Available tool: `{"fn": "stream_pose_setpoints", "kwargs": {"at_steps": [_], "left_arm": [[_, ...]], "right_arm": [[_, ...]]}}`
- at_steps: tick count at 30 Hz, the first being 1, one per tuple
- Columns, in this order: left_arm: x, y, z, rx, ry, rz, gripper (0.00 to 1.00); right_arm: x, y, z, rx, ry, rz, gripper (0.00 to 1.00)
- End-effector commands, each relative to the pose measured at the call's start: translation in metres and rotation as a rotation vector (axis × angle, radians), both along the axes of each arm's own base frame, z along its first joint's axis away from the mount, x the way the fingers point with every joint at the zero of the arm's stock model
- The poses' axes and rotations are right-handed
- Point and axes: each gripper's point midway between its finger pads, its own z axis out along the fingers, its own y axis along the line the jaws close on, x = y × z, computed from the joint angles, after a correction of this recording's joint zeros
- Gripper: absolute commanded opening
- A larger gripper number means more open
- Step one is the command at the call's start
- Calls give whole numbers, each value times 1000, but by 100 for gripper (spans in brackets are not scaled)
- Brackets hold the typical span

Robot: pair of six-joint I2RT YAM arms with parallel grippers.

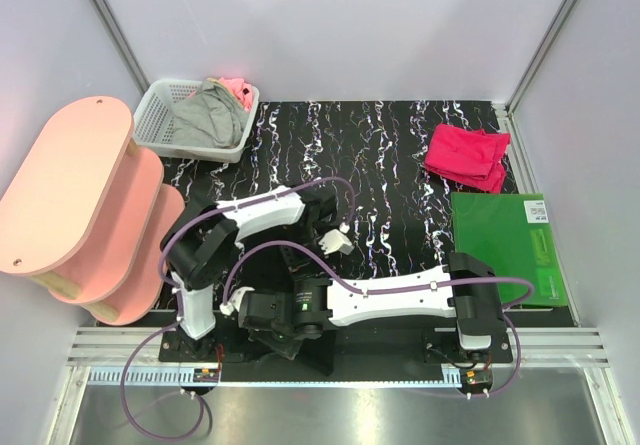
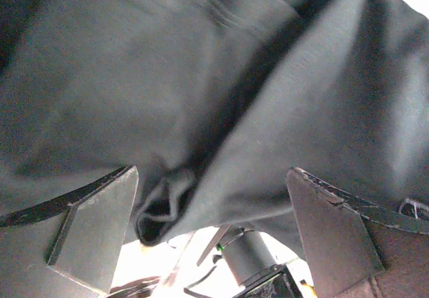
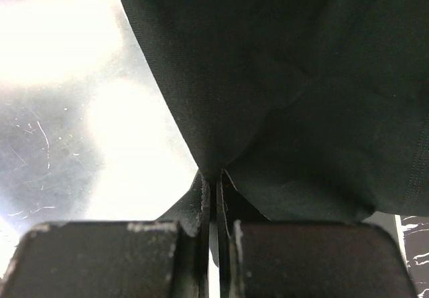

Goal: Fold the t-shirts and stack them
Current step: Fold the tshirt

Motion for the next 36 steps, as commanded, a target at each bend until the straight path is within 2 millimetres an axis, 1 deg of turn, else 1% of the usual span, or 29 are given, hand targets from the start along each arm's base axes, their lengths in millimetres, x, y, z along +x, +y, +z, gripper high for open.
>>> {"fn": "stream_pose_setpoints", "kwargs": {"at_steps": [1,2,3,4,5,6,7,8,9,10,11,13,17,18,20,21,22,24,29,30,32,33,34,35,36], "left_arm": [[23,-12,-14,-5,-18,85,99],[37,-18,-15,4,-44,104,99],[50,-18,-15,2,-58,133,99],[61,-20,-15,3,-72,157,99],[80,-28,-12,-8,-95,178,99],[94,-26,-11,-8,-104,210,99],[112,-35,-3,-36,-136,223,99],[116,-33,-10,-7,-120,228,99],[124,-33,-10,-6,-128,240,99],[135,-37,-7,-19,-151,245,99],[138,-35,-14,5,-145,249,99],[145,-37,-19,10,-140,262,99],[155,-36,-27,36,-151,279,99],[159,-35,-28,39,-155,289,99],[172,-39,-30,37,-175,310,99],[183,-42,-26,22,-197,325,99],[186,-43,-32,29,-195,329,99],[196,-46,-37,35,-206,335,99],[210,-53,-48,54,-220,357,99],[219,-57,-48,45,-238,363,99],[228,-59,-47,49,-257,381,99],[240,-65,-43,28,-284,394,99],[247,-67,-39,17,-298,421,99],[256,-67,-34,2,-317,445,99],[268,-70,-22,-28,-352,467,99]], "right_arm": [[11,9,9,35,-42,-24,0],[20,9,9,33,-73,-41,0],[24,11,9,35,-76,-47,0],[32,11,10,38,-80,-62,0],[37,12,11,42,-91,-71,0],[43,13,14,48,-94,-83,0],[47,14,16,53,-93,-91,0],[55,14,17,56,-97,-108,0],[61,13,18,60,-105,-116,0],[64,14,18,64,-107,-126,0],[72,14,18,69,-113,-142,0],[81,12,16,66,-118,-159,0],[98,11,13,79,-122,-192,0],[106,7,12,78,-123,-212,0],[114,8,13,92,-124,-226,0],[123,6,13,92,-126,-243,0],[127,6,14,101,-128,-253,0],[136,3,14,104,-130,-275,0],[149,1,8,107,-130,-303,0],[151,2,7,108,-130,-305,0],[160,1,5,106,-135,-322,0],[163,1,5,109,-135,-326,0],[169,-1,4,106,-137,-337,0],[172,1,4,109,-139,-341,0],[174,2,4,110,-142,-341,0]]}}
